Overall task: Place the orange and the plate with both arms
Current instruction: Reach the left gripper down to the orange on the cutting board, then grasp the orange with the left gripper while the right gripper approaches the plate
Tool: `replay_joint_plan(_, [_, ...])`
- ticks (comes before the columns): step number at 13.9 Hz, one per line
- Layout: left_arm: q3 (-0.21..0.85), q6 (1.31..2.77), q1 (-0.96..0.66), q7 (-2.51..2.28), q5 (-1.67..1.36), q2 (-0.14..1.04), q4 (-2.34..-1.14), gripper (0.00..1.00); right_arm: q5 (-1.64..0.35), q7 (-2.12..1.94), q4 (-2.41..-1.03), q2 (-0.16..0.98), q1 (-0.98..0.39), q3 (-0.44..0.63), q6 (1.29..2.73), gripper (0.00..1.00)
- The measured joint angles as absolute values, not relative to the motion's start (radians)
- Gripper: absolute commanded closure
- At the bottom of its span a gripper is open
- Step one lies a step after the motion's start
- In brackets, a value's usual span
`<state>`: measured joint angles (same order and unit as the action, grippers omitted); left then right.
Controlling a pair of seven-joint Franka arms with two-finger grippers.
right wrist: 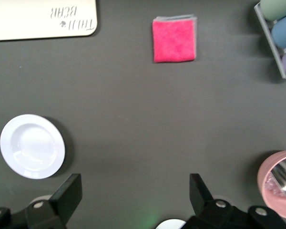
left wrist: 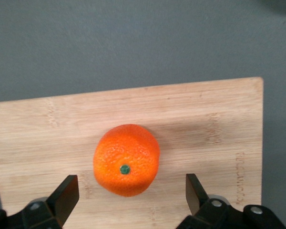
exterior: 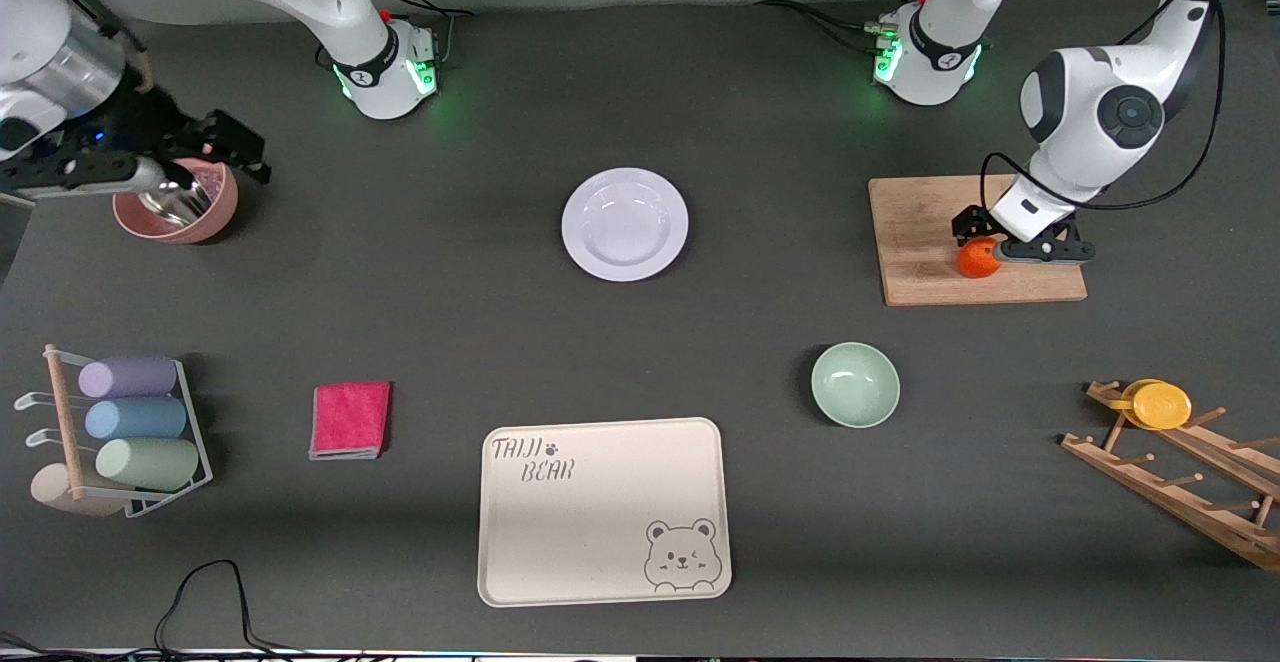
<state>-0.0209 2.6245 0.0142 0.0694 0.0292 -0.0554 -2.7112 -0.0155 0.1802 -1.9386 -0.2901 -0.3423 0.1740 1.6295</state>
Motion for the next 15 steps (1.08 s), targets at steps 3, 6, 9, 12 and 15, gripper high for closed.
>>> replay_joint_plan(3, [-0.021, 2.653, 0.015, 0.069, 0.029, -0.011, -2.712, 0.0, -0.015, 0.222, -2.005, -0.343, -0.379, 0.173, 1.642, 0.0])
replay_joint_plan(6, [-0.021, 2.685, 0.015, 0.069, 0.029, 0.024, -2.712, 0.0, -0.034, 0.225, -2.027, -0.35, -0.383, 0.179, 1.642, 0.0])
replay_joint_plan(9, [-0.021, 2.707, 0.016, 0.069, 0.029, 0.037, -2.711, 0.19, -0.151, 0.213, -2.081, -0.353, -0.383, 0.208, 1.648, 0.0])
replay_joint_plan(12, [-0.022, 2.725, 0.02, 0.069, 0.029, 0.043, -2.711, 0.68, -0.277, 0.14, -2.167, -0.354, -0.383, 0.237, 1.705, 0.0])
replay_joint_plan(15, [-0.022, 2.726, 0.023, 0.069, 0.029, 0.04, -2.706, 0.84, -0.447, 0.011, -2.298, -0.352, -0.383, 0.263, 1.81, 0.0])
